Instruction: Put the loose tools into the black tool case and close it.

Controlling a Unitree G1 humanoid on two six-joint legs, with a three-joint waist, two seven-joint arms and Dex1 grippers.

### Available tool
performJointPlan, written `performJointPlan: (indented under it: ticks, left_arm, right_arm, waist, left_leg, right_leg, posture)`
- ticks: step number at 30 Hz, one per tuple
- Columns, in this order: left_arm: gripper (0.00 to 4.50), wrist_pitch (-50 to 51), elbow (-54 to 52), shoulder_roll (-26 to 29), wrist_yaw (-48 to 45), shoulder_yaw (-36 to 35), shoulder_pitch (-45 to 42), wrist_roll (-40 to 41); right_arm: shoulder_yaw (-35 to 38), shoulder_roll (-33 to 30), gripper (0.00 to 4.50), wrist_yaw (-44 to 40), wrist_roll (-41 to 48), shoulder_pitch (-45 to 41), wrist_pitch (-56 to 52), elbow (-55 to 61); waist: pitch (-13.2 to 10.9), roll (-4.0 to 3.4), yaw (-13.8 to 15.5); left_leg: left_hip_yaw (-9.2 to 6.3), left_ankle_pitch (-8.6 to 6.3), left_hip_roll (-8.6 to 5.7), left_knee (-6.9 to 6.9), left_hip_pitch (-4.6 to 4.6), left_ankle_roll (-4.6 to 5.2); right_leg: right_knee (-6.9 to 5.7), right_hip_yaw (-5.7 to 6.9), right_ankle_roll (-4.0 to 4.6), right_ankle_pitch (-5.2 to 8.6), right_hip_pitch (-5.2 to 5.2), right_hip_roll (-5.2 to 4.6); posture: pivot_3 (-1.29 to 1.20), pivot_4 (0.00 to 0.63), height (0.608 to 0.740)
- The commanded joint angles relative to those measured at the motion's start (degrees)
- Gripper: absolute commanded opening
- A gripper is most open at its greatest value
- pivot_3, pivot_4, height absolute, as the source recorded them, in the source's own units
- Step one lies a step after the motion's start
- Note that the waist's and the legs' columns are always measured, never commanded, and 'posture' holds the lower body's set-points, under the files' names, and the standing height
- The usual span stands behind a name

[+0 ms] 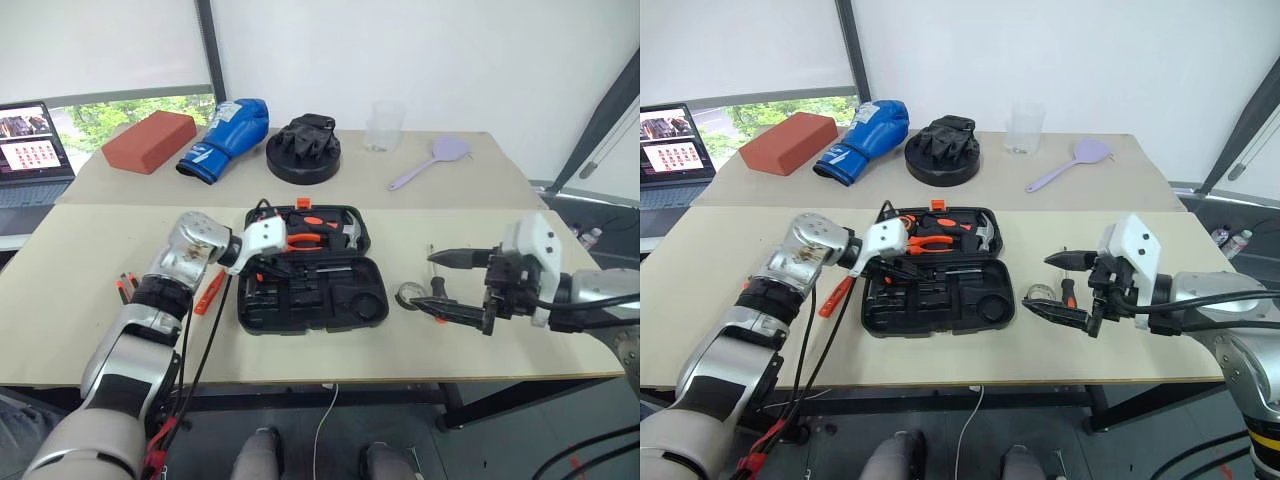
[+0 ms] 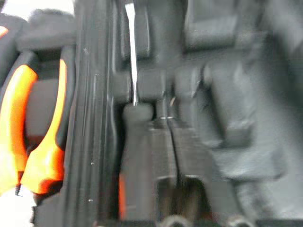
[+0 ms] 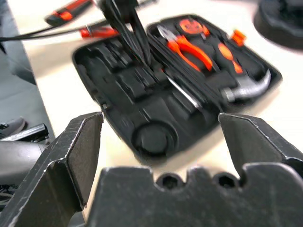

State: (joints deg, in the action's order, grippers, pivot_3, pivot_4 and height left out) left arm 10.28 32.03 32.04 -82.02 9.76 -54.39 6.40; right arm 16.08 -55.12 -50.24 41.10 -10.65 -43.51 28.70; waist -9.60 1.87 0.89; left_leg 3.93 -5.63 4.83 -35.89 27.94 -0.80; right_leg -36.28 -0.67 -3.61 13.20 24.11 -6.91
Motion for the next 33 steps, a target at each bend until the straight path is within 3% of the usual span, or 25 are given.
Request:
performJointPlan:
  ticks: [1,7,12,21,22,23,27,31,33]
  left_arm:
    - [2.19,11.61,-14.61,2.35,0.82,-7.28,2.39,9.95]
    - [4.36,24.14,-29.16,7.76,-3.01,-8.62,8.9,19.38]
    - [4.44,26.75,-34.82,9.19,-1.8,-7.92,10.4,21.62]
    - [4.44,25.52,-37.61,11.08,-0.29,-5.89,12.46,21.18]
    - [4.5,25.54,-37.67,11.15,-0.17,-5.85,12.5,21.34]
    - [4.5,25.49,-37.67,11.22,-0.11,-5.78,12.51,21.43]
    - [4.5,23.83,-37.44,11.71,0.19,-5.18,13.09,20.49]
    - [4.5,21.96,-36.88,13.04,1.0,-5.76,14.92,19.47]
    - [4.5,22.28,-37.1,14.19,1.07,-6.52,15.93,19.84]
  right_arm:
    - [4.47,1.42,4.5,4.9,-0.33,4.47,-2.11,2.75]
    - [0.3,11.89,4.5,20.53,-6.68,7.4,-3.19,1.35]
    - [-5.32,20.65,4.5,31.64,-17.16,8.35,0.5,-5.66]
    - [-5.34,28.8,4.5,37.71,-22.67,6.25,4.94,-12.55]
    - [-4.99,29.2,4.0,37.2,-22.31,6.06,5.64,-12.84]
    - [-4.86,29.33,3.83,36.61,-22.16,5.94,6.17,-13.03]
    - [-2.62,29.88,2.37,35.42,-20.67,5.55,7.71,-12.45]
    - [2.4,29.38,1.02,35.22,-16.82,-0.61,7.65,-11.15]
    - [1.6,27.09,1.02,31.93,-16.32,-3.91,8.32,-11.08]
  waist:
    - [0.0,0.0,-0.09]
    - [0.01,-0.02,-0.42]
    - [0.01,-0.03,-0.19]
    - [0.03,-0.07,-0.5]
    - [0.03,-0.07,-0.48]
    - [0.03,-0.07,-0.44]
    - [0.03,-0.07,-0.33]
    - [0.01,-0.1,-0.47]
    - [0.0,-0.12,-0.8]
  left_leg:
    - [0.0,0.01,-0.02,0.01,0.0,0.03]
    - [-0.08,-0.01,-0.01,0.01,-0.03,0.09]
    - [-0.31,-0.16,0.01,-0.01,-0.02,-0.33]
    - [-0.39,-0.15,0.02,0.01,-0.02,-0.38]
    - [-0.39,-0.15,0.02,0.01,-0.02,-0.38]
    - [-0.4,-0.15,0.03,0.01,-0.02,-0.38]
    - [-0.4,-0.15,0.02,0.02,0.01,-0.38]
    - [-0.4,-0.15,0.02,0.04,0.02,-0.37]
    - [-0.39,-0.14,0.02,0.05,0.04,-0.37]
  right_leg:
    - [0.04,-0.01,-0.15,-0.05,-0.01,0.0]
    - [-0.04,0.01,-0.31,-0.06,-0.03,0.08]
    - [0.06,0.01,-0.1,0.12,-0.06,0.27]
    - [0.11,-0.1,0.03,0.05,-0.1,0.43]
    - [0.1,-0.1,0.04,0.05,-0.11,0.43]
    - [0.1,-0.11,0.03,0.07,-0.11,0.44]
    - [0.13,-0.11,0.06,0.07,-0.12,0.43]
    - [0.12,-0.13,0.08,0.06,-0.07,0.44]
    - [0.1,-0.16,0.06,0.05,0.01,0.44]
  posture:
    - [0.0,0.15,0.735]
    - [0.0,0.15,0.735]
    - [0.0,0.15,0.735]
    - [0.0,0.15,0.735]
    - [0.0,0.15,0.735]
    - [0.0,0.15,0.735]
    - [0.0,0.15,0.735]
    - [0.0,0.15,0.735]
    - [0.0,0.15,0.735]
